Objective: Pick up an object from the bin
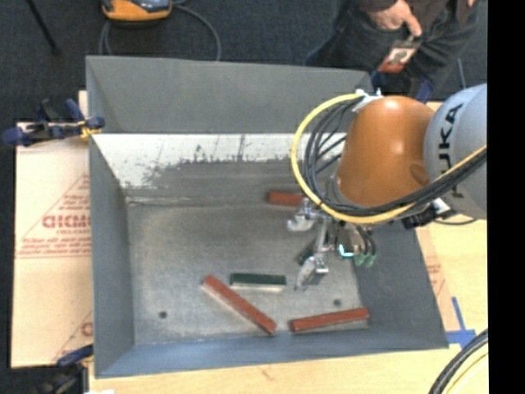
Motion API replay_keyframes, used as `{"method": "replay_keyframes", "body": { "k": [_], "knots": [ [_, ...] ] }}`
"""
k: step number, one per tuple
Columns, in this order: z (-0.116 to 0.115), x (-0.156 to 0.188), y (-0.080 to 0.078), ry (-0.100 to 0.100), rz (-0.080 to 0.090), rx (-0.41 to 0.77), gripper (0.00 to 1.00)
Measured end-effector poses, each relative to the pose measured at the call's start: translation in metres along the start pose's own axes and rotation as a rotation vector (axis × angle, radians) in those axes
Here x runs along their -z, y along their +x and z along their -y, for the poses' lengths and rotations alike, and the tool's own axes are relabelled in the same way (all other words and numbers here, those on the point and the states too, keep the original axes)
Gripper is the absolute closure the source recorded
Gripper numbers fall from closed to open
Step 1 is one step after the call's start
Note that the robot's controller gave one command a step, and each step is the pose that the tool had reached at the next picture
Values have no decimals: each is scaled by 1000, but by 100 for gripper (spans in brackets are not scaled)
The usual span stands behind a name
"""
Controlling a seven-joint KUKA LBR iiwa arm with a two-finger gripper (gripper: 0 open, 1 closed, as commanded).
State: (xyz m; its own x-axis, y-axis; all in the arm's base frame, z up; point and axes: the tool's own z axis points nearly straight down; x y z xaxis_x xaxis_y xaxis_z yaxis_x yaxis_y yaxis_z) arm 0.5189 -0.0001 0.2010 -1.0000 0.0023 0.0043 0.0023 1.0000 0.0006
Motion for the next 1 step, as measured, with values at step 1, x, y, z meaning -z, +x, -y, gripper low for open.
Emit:
{"method": "replay_keyframes", "body": {
  "k": [1],
  "knots": [
    [0, 4, -2, 0, 8, 0, 0]
  ]
}}
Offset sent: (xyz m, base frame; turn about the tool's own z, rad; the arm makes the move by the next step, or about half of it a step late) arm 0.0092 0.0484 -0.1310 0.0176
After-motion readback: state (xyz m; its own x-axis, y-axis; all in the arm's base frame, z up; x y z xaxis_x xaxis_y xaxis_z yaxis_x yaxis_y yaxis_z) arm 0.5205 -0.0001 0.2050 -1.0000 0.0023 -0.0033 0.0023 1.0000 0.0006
